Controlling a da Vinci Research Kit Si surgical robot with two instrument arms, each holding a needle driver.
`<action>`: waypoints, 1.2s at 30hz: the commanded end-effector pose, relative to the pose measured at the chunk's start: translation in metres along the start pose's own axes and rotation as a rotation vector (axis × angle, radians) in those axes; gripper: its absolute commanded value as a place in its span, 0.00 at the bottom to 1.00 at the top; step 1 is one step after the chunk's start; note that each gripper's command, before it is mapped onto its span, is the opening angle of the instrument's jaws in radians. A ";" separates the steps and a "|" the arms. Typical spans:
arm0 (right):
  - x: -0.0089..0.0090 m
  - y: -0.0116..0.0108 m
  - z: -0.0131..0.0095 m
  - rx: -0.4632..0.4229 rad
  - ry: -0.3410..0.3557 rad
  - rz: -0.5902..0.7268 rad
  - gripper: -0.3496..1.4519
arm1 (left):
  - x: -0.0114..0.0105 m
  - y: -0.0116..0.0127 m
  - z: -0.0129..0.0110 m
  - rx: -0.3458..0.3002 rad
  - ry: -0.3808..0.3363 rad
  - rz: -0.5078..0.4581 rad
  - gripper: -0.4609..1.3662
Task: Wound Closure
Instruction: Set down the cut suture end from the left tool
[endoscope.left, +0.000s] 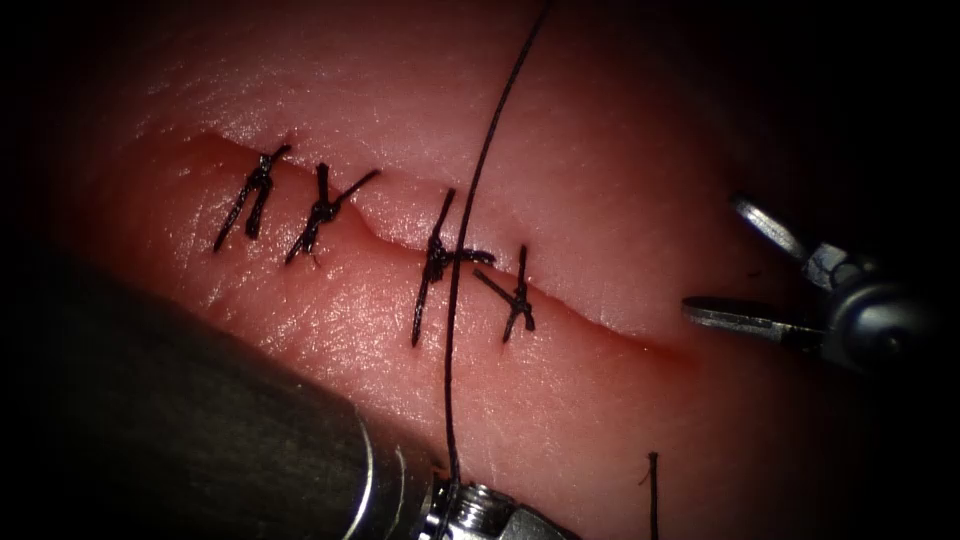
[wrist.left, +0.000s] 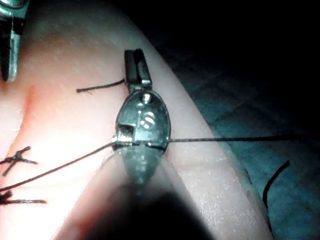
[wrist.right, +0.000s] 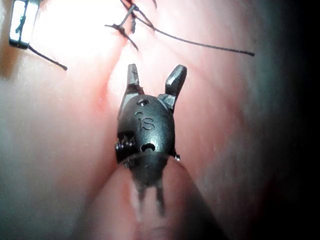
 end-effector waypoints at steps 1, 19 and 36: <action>-0.0001 -0.0001 0.0001 0.003 0.000 -0.001 0.84 | -0.0003 0.0001 -0.0004 0.017 -0.005 -0.034 0.08; 0.0003 -0.0005 0.0000 0.001 0.000 -0.003 0.84 | -0.0021 -0.0011 -0.0080 0.206 -0.230 -0.102 0.53; 0.0005 -0.0009 0.0008 -0.002 -0.007 -0.004 0.87 | -0.0032 -0.0022 -0.0146 0.263 -0.400 -0.010 0.61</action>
